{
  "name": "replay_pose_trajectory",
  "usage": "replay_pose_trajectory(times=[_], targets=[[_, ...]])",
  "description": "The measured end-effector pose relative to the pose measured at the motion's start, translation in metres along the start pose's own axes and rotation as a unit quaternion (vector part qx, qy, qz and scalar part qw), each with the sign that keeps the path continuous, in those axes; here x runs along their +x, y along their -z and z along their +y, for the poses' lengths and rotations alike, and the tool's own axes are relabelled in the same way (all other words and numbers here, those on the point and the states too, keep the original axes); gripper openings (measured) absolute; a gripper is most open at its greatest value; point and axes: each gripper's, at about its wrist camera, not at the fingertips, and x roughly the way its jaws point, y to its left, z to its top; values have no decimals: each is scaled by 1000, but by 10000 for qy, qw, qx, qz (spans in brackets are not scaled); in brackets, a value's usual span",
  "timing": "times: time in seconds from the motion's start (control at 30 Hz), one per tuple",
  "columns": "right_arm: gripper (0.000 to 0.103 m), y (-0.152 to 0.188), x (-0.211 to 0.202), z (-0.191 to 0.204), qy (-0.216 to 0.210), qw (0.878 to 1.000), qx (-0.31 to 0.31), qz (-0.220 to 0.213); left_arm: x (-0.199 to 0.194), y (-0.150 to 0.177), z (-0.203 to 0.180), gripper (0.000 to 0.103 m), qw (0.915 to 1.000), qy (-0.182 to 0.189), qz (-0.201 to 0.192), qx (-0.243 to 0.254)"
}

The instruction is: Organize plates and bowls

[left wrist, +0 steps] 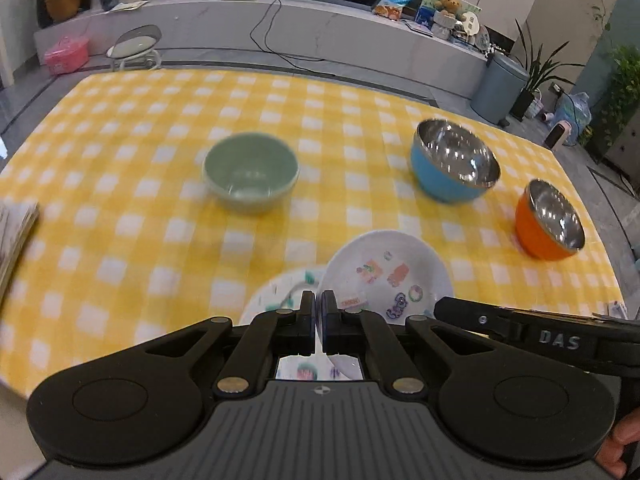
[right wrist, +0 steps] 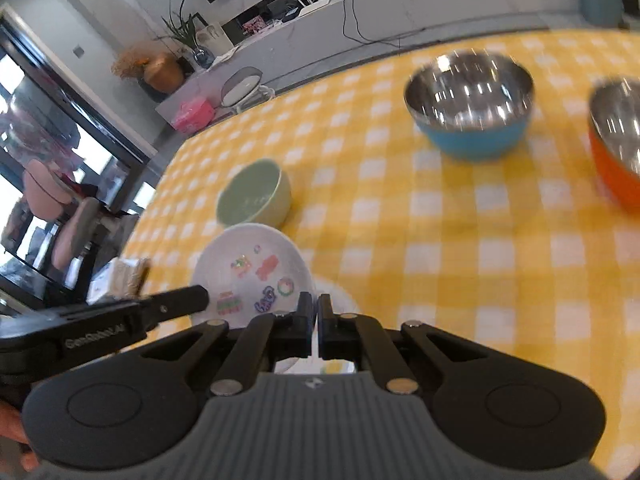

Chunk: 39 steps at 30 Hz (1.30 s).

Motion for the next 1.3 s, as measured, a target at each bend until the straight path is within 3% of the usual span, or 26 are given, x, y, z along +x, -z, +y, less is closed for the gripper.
replay_pose_trajectory(times=[0.2, 0.33, 0.73, 1.3], targets=[[0, 25, 1, 2, -76, 9998, -169, -3, 2, 26, 8, 3, 9991, 10, -82, -414], [0, 40, -2, -17, -108, 9998, -68, 121, 16, 32, 15, 3, 9982, 69, 66, -596], [0, 36, 29, -34, -385, 9984, 349, 215, 32, 50, 31, 4, 9953, -147, 118, -955], [2, 35, 53, -30, -230, 9997, -11, 104, 46, 49, 38, 4, 9942, -240, 90, -1042]])
